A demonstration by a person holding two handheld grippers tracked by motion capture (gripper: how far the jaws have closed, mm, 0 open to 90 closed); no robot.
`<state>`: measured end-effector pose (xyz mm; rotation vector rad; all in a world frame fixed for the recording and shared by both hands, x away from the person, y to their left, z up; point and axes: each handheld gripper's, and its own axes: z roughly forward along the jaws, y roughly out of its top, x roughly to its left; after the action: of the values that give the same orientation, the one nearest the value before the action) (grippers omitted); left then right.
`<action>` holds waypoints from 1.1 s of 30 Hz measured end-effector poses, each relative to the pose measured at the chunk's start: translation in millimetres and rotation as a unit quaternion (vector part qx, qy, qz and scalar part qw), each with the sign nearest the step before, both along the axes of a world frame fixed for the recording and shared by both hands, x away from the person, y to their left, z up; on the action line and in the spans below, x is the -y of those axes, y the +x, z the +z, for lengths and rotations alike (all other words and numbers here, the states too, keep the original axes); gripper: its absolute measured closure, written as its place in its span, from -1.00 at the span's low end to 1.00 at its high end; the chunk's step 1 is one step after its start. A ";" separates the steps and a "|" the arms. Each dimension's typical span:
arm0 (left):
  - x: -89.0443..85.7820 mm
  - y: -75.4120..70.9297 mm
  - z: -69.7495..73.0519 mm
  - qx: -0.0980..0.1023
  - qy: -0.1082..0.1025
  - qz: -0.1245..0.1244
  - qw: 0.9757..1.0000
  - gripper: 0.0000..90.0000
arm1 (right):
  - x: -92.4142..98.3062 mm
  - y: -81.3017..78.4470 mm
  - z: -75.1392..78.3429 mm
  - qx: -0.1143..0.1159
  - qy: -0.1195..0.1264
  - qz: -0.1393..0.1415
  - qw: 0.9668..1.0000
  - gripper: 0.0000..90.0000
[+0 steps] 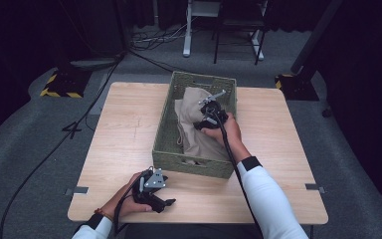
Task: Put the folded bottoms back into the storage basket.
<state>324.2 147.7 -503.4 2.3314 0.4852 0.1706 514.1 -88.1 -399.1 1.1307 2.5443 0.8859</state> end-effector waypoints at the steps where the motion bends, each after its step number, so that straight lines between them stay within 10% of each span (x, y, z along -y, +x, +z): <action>1: 0.0 0.0 0.0 0.000 0.000 0.000 1.000 -0.62 | -0.8 0.4 -1.2 -0.004 -0.011 -0.005 1.000 0.30; 14: 0.0 -0.1 0.0 0.000 0.000 0.000 1.000 -0.62 | 1.0 2.2 1.3 0.032 -0.061 -0.063 0.996 -0.33; 33: 0.3 -0.4 -0.1 0.000 -0.001 0.003 1.000 -0.62 | 15.6 -13.4 16.2 0.068 -0.017 0.010 0.998 -0.31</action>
<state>323.8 147.3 -503.5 2.3279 0.4916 0.1712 500.7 -103.8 -382.9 1.0014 2.4552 0.8887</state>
